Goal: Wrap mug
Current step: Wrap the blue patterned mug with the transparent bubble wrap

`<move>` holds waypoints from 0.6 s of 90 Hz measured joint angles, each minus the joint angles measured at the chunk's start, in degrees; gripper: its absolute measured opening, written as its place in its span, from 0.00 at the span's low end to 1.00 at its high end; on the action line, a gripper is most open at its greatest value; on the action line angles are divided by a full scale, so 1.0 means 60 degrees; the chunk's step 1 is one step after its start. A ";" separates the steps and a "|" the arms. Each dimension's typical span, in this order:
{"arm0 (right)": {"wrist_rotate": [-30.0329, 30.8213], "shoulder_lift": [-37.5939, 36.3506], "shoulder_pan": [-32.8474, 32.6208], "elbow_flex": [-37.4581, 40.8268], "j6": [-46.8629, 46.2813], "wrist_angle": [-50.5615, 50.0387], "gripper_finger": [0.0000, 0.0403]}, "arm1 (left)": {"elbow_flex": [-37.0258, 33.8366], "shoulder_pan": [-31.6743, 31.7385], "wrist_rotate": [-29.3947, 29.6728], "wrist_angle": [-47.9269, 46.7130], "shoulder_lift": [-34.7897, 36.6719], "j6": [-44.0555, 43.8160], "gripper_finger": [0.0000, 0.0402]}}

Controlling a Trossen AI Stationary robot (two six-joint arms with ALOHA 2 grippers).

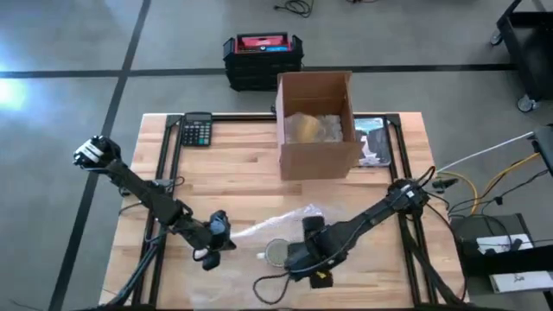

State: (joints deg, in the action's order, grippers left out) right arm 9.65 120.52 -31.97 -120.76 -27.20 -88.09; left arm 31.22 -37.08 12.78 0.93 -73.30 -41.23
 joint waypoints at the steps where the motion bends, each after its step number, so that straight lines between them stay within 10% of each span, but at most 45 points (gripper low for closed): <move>1: 0.0094 -0.0043 -0.0037 0.0088 -0.0060 -0.0022 0.62 | 0.0000 0.0000 0.0000 0.0001 0.0000 0.0000 0.00; 54: 0.0147 -0.5416 -0.1057 1.0162 -0.6182 0.5187 0.53 | 0.0000 0.0000 0.0025 0.0040 0.0000 0.0000 0.00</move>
State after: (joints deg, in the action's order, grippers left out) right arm 10.54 88.02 -38.31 -59.79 -64.29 -56.97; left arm 31.22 -37.08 12.93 1.17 -73.30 -41.23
